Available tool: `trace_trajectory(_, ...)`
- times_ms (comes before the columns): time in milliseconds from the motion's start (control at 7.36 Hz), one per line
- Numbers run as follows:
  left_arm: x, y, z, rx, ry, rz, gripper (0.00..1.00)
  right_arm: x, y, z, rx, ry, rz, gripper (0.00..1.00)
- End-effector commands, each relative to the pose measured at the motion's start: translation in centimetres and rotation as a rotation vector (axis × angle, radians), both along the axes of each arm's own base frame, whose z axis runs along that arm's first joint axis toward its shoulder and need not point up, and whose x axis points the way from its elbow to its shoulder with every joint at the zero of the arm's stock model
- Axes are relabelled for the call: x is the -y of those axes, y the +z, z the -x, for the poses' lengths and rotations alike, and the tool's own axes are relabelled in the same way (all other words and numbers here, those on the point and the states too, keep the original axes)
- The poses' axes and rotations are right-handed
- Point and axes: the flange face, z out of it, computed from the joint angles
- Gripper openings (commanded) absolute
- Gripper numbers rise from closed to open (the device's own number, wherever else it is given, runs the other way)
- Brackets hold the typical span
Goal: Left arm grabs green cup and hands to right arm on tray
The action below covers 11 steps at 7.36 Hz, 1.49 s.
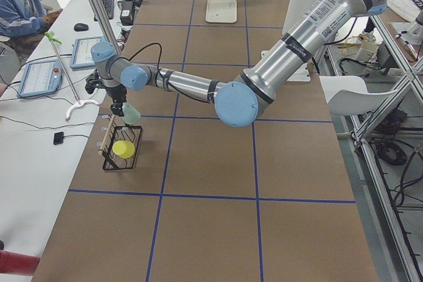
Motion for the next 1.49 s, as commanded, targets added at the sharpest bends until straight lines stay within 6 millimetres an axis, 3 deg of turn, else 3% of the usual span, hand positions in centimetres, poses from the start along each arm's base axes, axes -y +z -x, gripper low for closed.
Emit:
trace_trajectory(0, -0.2, -2.0, 2.3, -0.01, -0.014, 0.007, 0.02, 0.0, -0.2, 0.0, 0.004, 0.0, -0.002, 1.0)
trace_trajectory(272, -0.6, -3.8, 4.5, -0.013, -0.023, 0.019, 0.02, 0.1, -0.2, 0.0, 0.005, 0.0, -0.003, 1.0)
trace_trajectory(679, -3.3, -9.5, 4.1, -0.031, -0.031, 0.012, 0.01, 0.0, -1.1, 0.1, 0.017, 0.003, -0.015, 1.0)
trace_trajectory(815, -5.1, -12.9, 2.5, -0.111, -0.066, 0.058, 0.0, 0.3, -1.8, 0.5, 0.041, -0.003, -0.045, 1.0)
trace_trajectory(951, -8.5, -16.5, -0.8, -0.164, -0.086, 0.08, 0.0, 0.8, -3.0, 0.8, 0.078, 0.006, -0.144, 1.0)
trace_trajectory(1087, -13.4, -20.5, -5.2, -0.221, -0.079, 0.093, 0.0, 1.0, -4.0, 2.1, 0.132, 0.047, -0.122, 1.0)
trace_trajectory(1359, -18.8, -25.5, -8.9, -0.321, -0.079, 0.12, 0.0, 2.3, -7.3, 7.1, 0.246, 0.073, -0.163, 1.0)
